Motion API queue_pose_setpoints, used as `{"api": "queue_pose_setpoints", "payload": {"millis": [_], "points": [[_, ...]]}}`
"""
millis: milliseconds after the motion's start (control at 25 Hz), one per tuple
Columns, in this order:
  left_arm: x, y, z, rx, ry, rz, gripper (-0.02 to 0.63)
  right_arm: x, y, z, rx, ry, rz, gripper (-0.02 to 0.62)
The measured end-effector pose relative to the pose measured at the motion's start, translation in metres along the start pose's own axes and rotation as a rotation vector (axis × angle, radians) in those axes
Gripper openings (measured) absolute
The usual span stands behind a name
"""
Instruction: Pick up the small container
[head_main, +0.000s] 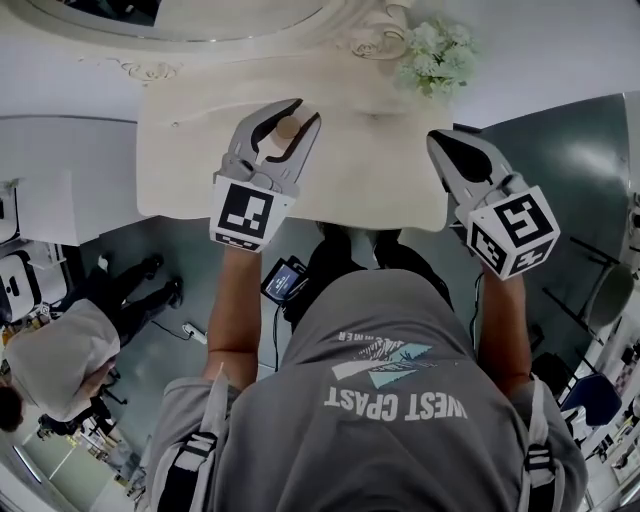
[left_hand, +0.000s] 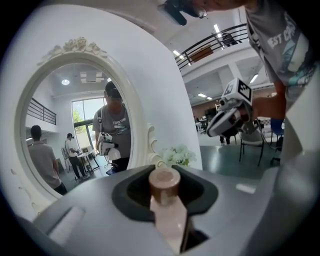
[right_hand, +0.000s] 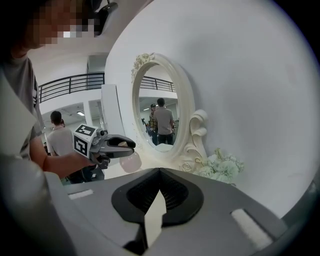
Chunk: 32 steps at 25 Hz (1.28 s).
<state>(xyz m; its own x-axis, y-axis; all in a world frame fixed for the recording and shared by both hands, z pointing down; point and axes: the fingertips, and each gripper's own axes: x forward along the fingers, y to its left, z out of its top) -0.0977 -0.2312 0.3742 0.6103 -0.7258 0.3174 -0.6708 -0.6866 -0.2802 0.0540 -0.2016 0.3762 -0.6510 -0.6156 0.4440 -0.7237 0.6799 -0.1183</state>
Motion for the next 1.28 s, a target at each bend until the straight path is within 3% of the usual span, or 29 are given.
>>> {"api": "queue_pose_setpoints", "payload": {"millis": [560, 1040, 1280], "points": [[-0.057, -0.018, 0.036, 0.007, 0.001, 0.028, 0.103, -0.026, 0.013, 0.031, -0.036, -0.082, 0.009, 0.002], [-0.083, -0.046, 0.041, 0.023, 0.008, 0.006, 0.103, -0.047, 0.030, 0.034, -0.061, -0.102, 0.010, 0.002], [-0.091, -0.056, 0.044, 0.026, 0.003, 0.001, 0.103, -0.058, 0.042, 0.031, -0.149, -0.081, 0.011, 0.000]]}}
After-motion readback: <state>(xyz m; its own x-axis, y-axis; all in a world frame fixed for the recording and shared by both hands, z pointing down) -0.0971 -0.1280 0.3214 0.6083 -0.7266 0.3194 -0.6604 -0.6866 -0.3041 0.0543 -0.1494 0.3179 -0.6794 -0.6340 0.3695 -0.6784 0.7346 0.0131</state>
